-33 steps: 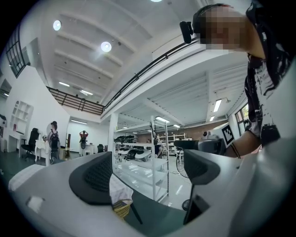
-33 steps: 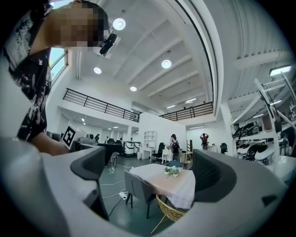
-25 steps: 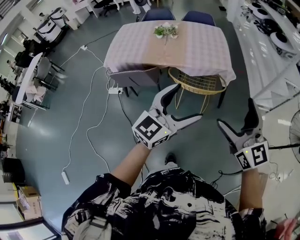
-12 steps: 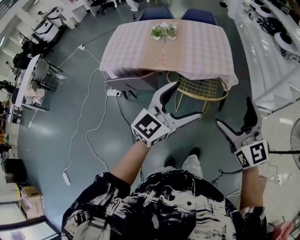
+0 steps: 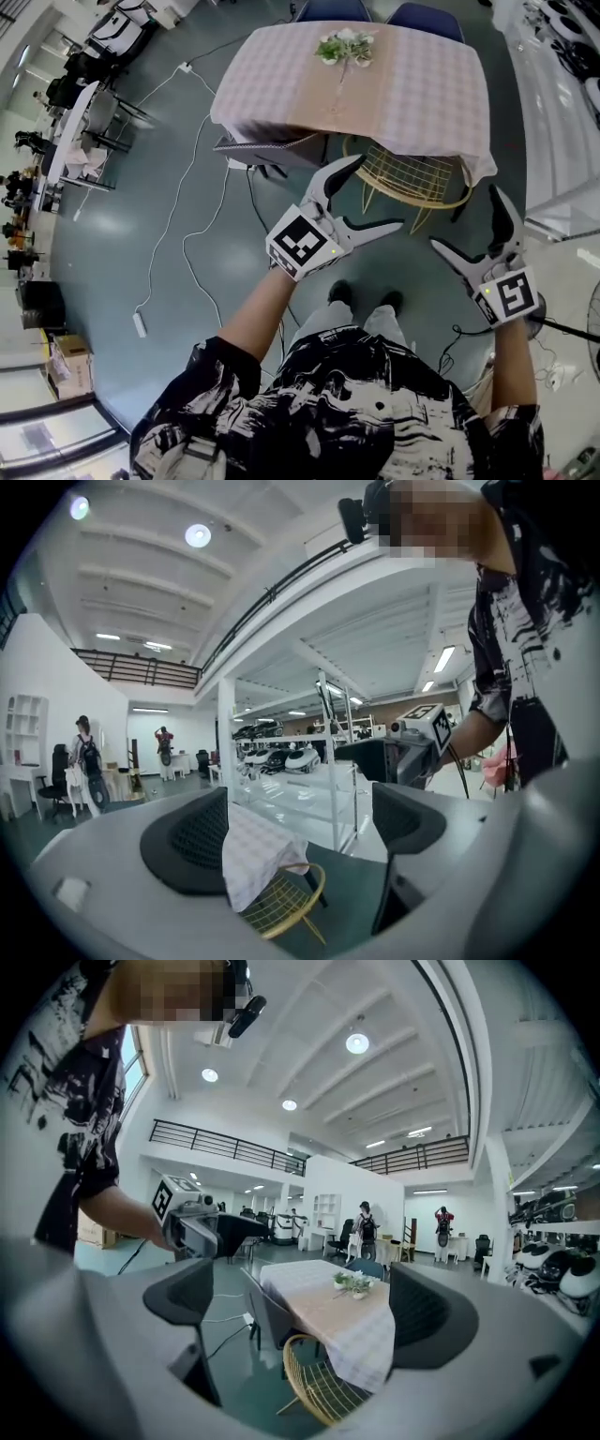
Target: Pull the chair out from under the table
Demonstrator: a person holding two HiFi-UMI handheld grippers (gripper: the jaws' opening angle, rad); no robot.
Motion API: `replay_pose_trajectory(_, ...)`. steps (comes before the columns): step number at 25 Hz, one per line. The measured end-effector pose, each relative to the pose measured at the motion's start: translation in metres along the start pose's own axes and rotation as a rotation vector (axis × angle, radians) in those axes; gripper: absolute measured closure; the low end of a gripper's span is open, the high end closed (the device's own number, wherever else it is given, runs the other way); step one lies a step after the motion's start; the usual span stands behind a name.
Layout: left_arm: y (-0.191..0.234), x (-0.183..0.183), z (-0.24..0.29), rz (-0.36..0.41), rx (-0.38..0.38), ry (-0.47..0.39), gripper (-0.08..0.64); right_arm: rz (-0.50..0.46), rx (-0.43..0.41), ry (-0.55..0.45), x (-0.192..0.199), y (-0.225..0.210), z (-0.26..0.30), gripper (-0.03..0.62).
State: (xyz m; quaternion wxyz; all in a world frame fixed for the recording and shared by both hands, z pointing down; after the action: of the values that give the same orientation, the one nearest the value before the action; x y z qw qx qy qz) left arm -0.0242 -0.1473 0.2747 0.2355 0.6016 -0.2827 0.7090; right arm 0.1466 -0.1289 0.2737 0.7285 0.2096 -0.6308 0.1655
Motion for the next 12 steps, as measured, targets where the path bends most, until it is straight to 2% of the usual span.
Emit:
replay_pose_trajectory(3,0.006,0.028,0.017,0.056,0.054,0.068,0.101,-0.02,-0.026,0.095,0.032,-0.007,0.014,0.056)
replay_pose_trajectory(5,0.015,0.056,0.03,0.126,0.085,0.136,0.101,-0.064,-0.038,0.196,0.062,-0.014,0.027,0.057)
replay_pose_trajectory(10,0.032,0.157,0.069,0.433,0.206,0.357,0.101,-0.145,-0.091,0.514,0.16,-0.028,0.062,0.057)
replay_pose_trajectory(12,0.036,0.198,0.084,0.515,0.259,0.428,0.101,-0.172,-0.118,0.637,0.201,-0.034,0.077,0.057)
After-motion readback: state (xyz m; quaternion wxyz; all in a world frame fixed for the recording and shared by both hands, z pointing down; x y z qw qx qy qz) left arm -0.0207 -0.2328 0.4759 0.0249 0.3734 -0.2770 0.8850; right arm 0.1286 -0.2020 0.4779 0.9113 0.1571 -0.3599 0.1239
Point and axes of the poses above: the fingertips, and each gripper's own axes: z forward along the fingers, y to its left, x out of its underside, the point moved 4 cm from there along -z, backward along the fingers, and after that the axes turned 12 degrees about -x, right-handed, at the moved point
